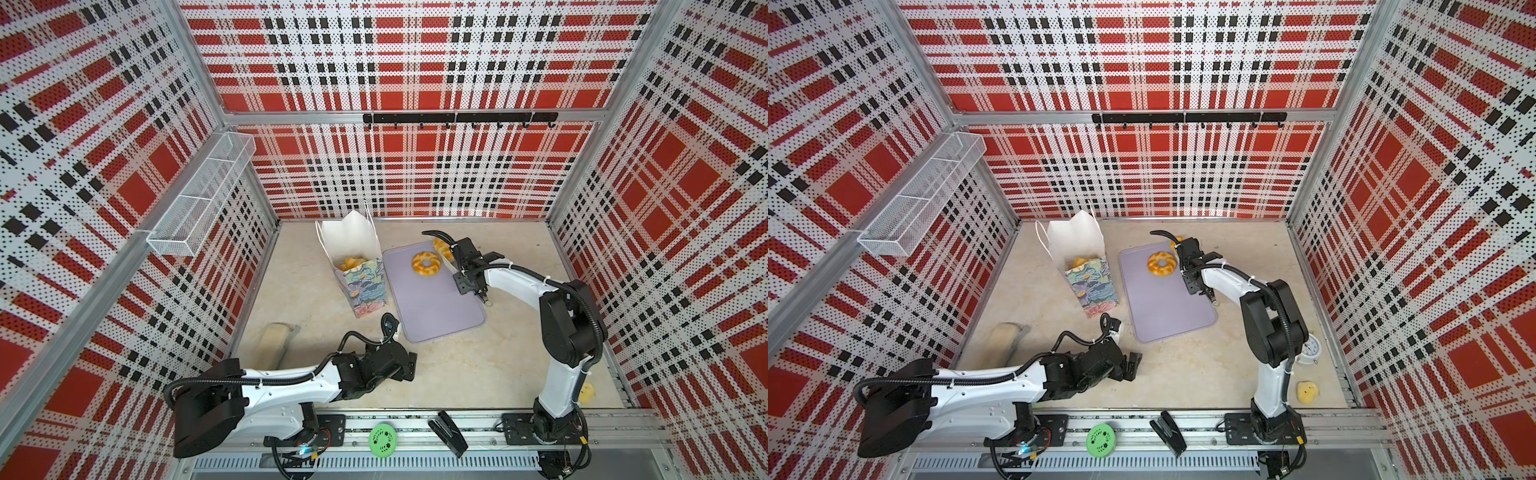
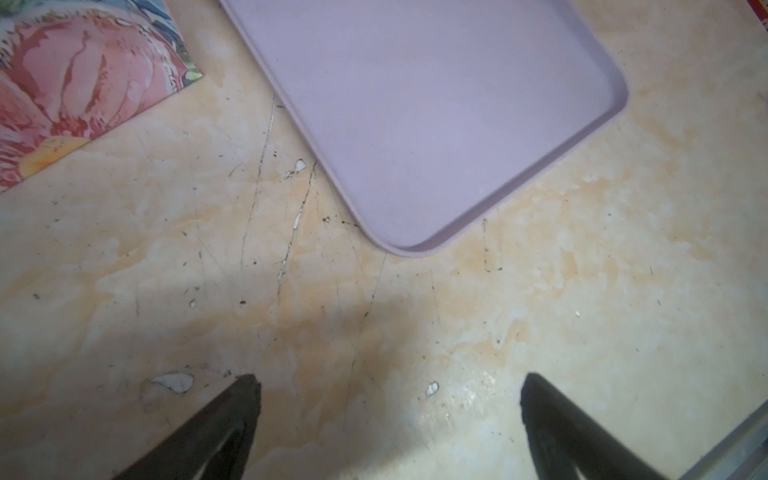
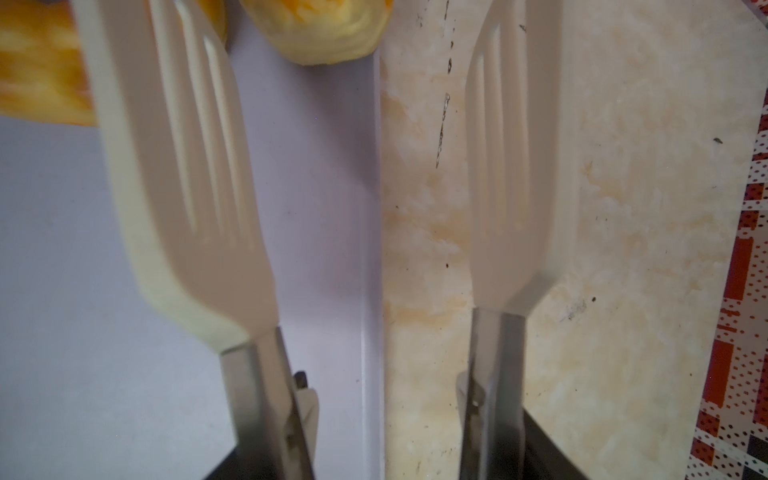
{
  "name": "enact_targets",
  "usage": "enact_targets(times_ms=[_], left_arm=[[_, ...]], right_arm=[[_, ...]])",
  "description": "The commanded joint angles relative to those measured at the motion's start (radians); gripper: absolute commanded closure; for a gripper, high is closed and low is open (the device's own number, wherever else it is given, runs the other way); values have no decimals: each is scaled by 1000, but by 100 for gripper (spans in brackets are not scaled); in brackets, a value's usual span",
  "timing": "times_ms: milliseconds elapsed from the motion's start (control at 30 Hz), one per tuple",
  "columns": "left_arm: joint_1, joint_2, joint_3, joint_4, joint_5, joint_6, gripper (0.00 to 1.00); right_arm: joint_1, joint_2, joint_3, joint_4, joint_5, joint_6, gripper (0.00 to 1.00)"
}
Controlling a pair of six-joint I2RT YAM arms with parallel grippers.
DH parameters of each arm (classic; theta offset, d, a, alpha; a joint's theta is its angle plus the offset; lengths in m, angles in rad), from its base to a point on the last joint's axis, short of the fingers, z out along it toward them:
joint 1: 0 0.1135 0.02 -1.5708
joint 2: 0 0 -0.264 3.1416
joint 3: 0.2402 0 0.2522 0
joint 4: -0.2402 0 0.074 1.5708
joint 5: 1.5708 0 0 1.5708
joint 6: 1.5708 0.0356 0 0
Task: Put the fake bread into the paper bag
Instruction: 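Lower the open tongs with the right gripper over the striped croissant, then close the tongs around the striped croissant with the right gripper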
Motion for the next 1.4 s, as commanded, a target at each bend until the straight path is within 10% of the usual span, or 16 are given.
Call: enact_targets(times_ms=[0,800,1367], left_arm=[[7,4,-9,23,-5,6,1],[26,51,9,33,21,17,1],[26,54,17,32,20,11,1]], right_arm=[[-5,29,50,17,17,-31,37],[-11,135,151,-14,47,-105,39],[-10,100,132,-57,-7,-114,60]])
